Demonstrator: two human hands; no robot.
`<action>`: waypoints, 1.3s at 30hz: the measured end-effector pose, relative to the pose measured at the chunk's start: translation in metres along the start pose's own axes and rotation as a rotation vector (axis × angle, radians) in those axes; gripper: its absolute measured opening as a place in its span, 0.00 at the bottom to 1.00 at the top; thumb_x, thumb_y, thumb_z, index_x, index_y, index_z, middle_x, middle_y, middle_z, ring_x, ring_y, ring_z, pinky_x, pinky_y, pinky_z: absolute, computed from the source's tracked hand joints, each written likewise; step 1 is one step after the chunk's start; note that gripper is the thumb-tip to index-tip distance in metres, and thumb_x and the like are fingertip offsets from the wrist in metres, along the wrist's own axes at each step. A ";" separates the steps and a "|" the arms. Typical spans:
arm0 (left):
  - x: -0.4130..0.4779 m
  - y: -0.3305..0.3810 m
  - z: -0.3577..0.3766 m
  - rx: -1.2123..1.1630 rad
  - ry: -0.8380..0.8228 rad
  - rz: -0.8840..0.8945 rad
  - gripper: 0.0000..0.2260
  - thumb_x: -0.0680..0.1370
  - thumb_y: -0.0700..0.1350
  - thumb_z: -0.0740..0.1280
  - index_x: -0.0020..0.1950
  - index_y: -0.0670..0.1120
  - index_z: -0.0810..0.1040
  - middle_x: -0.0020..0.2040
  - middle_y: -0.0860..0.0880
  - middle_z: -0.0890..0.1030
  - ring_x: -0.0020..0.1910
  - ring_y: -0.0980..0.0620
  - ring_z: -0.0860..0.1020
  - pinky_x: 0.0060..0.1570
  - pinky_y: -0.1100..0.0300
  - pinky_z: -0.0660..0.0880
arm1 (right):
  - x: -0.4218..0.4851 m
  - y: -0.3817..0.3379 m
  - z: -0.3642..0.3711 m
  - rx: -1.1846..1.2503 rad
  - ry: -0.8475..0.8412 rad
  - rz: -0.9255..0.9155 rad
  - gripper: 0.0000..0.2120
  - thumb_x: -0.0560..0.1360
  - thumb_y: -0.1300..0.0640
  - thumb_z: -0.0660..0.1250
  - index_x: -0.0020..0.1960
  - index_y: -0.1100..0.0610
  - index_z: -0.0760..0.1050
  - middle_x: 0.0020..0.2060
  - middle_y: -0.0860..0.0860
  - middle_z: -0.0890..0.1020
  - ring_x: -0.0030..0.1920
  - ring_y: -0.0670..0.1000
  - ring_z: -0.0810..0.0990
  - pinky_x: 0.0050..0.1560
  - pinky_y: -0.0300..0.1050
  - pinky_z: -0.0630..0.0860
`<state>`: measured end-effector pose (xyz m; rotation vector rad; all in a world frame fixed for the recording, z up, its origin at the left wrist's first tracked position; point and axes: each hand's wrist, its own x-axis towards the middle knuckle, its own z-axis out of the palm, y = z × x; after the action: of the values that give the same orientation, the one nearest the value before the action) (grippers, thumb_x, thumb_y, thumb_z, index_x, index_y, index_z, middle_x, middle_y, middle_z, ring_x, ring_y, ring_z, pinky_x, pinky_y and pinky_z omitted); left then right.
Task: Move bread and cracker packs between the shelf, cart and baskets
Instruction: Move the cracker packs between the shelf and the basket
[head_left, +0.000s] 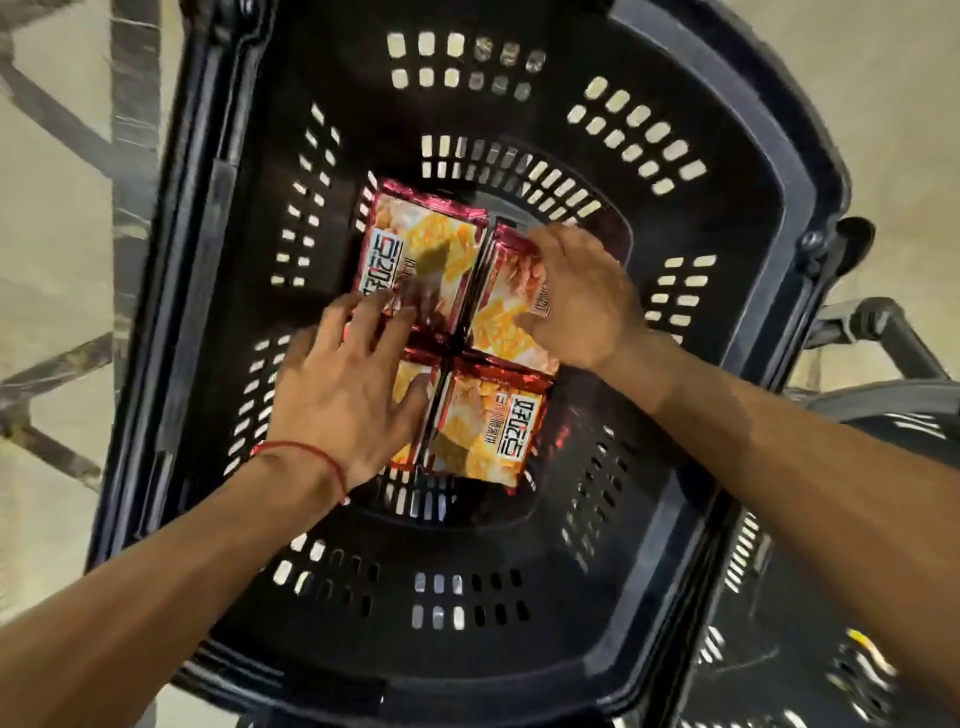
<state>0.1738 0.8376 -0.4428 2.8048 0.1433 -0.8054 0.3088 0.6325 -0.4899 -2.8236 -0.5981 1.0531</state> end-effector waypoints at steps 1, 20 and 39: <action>0.002 0.000 0.003 0.001 -0.011 0.003 0.27 0.81 0.61 0.59 0.77 0.50 0.64 0.75 0.48 0.65 0.76 0.46 0.61 0.67 0.42 0.70 | 0.008 0.002 0.004 0.036 -0.054 0.032 0.48 0.75 0.44 0.76 0.84 0.56 0.51 0.81 0.54 0.60 0.81 0.57 0.58 0.82 0.56 0.56; -0.005 -0.001 -0.002 -0.116 -0.067 -0.056 0.28 0.80 0.58 0.62 0.78 0.48 0.65 0.73 0.47 0.67 0.73 0.44 0.65 0.62 0.42 0.74 | -0.011 -0.004 -0.012 0.248 -0.073 0.216 0.35 0.76 0.49 0.76 0.76 0.57 0.65 0.70 0.55 0.75 0.71 0.57 0.73 0.73 0.59 0.69; 0.085 0.006 0.062 -0.545 0.063 -0.429 0.41 0.80 0.53 0.69 0.83 0.41 0.49 0.80 0.39 0.56 0.78 0.42 0.57 0.79 0.49 0.57 | -0.033 -0.023 0.031 1.020 0.332 0.566 0.25 0.82 0.47 0.69 0.74 0.52 0.65 0.57 0.43 0.80 0.59 0.46 0.80 0.64 0.49 0.77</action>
<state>0.2149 0.8196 -0.5383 2.3002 0.8581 -0.6321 0.2590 0.6389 -0.4887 -2.1253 0.6404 0.6063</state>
